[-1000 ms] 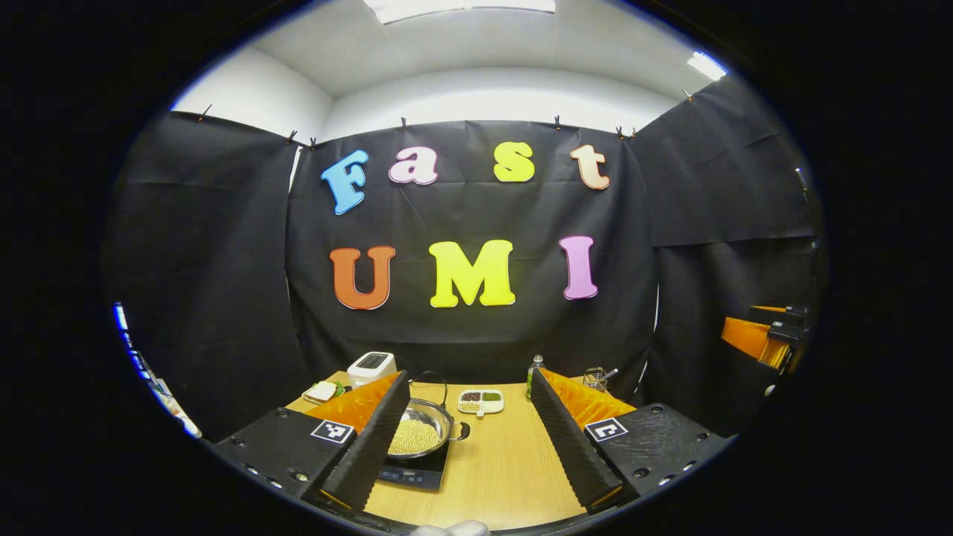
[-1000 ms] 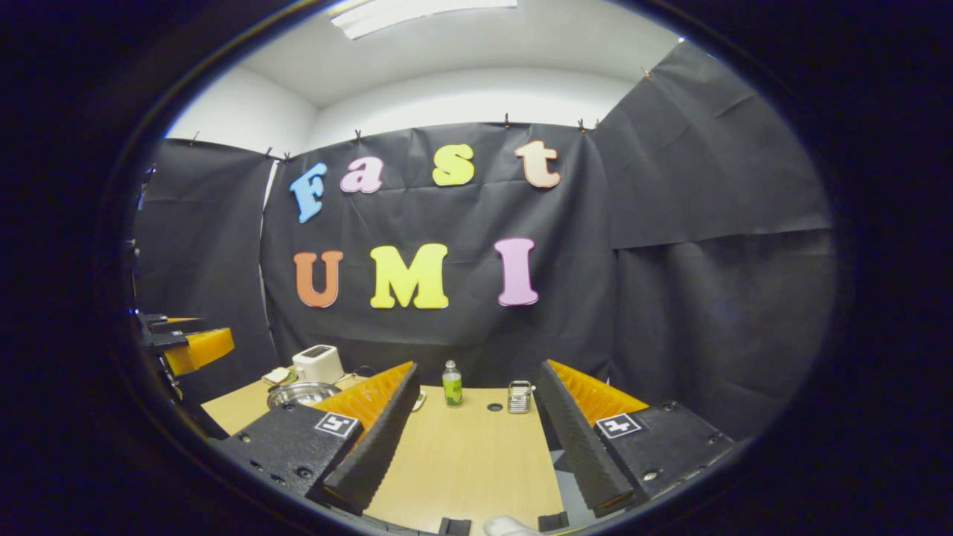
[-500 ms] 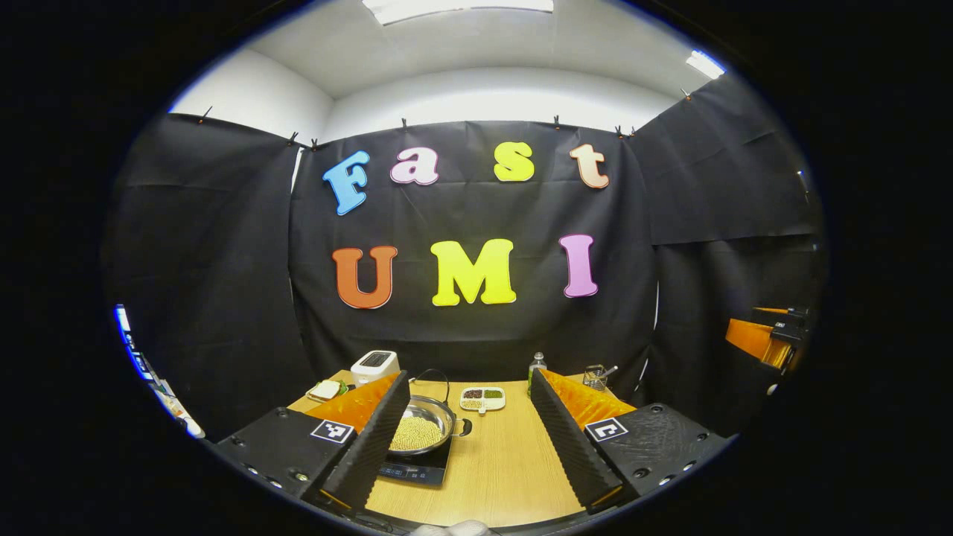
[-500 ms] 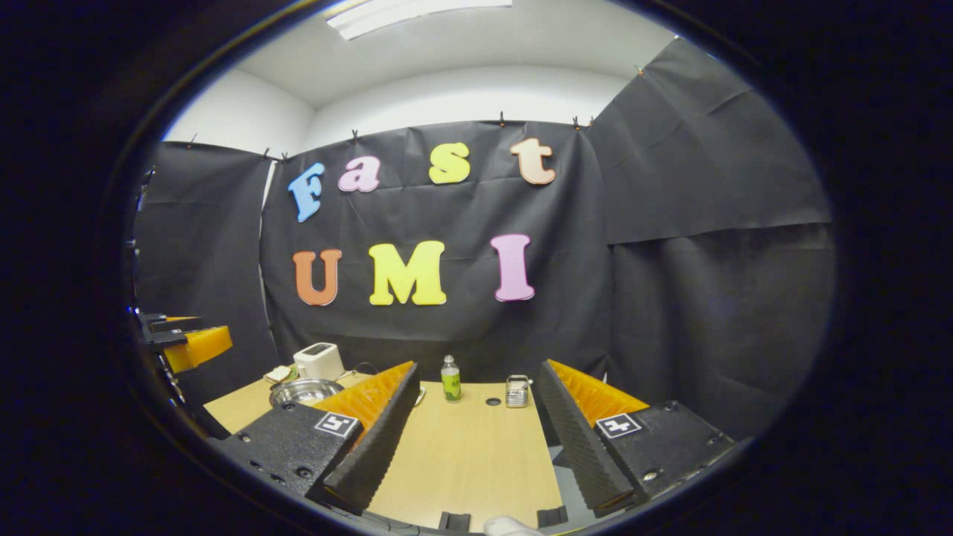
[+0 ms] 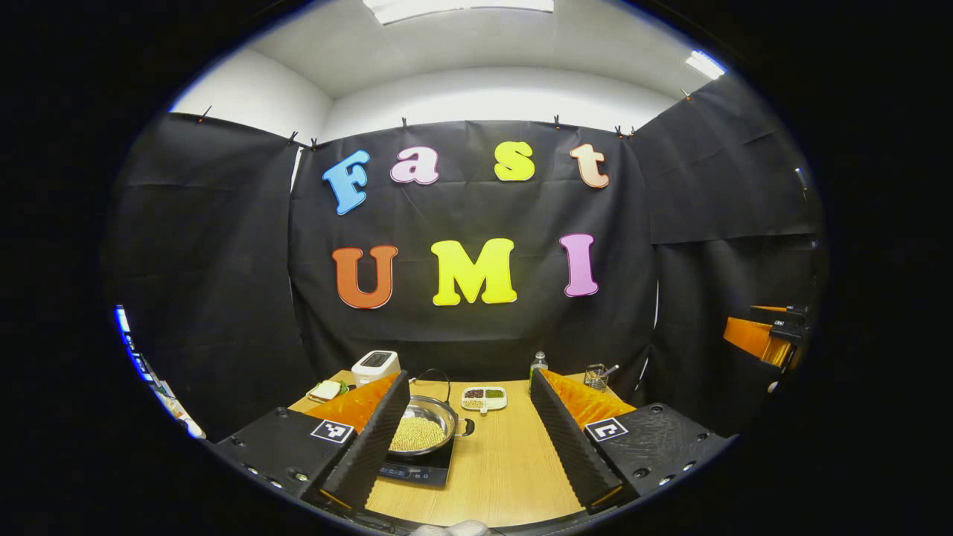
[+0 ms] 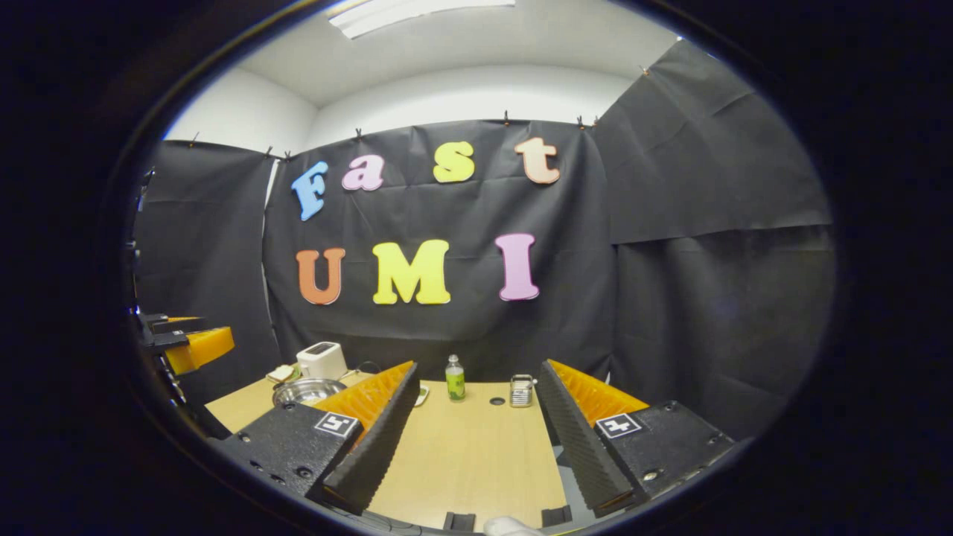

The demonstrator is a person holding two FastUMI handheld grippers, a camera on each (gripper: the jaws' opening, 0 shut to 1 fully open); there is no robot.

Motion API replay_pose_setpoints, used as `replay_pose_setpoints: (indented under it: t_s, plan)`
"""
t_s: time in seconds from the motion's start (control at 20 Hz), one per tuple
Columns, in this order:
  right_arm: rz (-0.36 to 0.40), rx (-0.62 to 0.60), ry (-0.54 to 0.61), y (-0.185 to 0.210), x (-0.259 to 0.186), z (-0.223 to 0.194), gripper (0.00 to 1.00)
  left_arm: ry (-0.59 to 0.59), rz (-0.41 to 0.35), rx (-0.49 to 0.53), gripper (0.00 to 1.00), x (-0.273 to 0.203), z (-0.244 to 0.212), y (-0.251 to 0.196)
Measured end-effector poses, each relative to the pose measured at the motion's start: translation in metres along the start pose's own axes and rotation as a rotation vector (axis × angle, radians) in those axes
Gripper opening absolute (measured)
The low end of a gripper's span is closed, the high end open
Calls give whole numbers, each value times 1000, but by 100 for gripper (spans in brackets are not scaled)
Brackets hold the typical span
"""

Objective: First push the handle of the pot to place it horizontally, then grasp the pot with both hands and set it on the induction cooktop.

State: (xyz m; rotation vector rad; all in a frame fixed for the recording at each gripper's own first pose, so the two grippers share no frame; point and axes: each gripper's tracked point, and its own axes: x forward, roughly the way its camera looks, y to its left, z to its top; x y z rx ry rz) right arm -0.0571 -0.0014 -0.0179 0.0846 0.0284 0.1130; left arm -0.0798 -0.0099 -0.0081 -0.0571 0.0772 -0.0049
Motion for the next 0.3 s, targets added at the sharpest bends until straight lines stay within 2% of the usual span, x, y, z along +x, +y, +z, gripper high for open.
replay_pose_setpoints:
  t_s: [0.3]
  plan:
    - [-3,-3,-2,4,2,3,100,0,-4,-3,97,3,0,4]
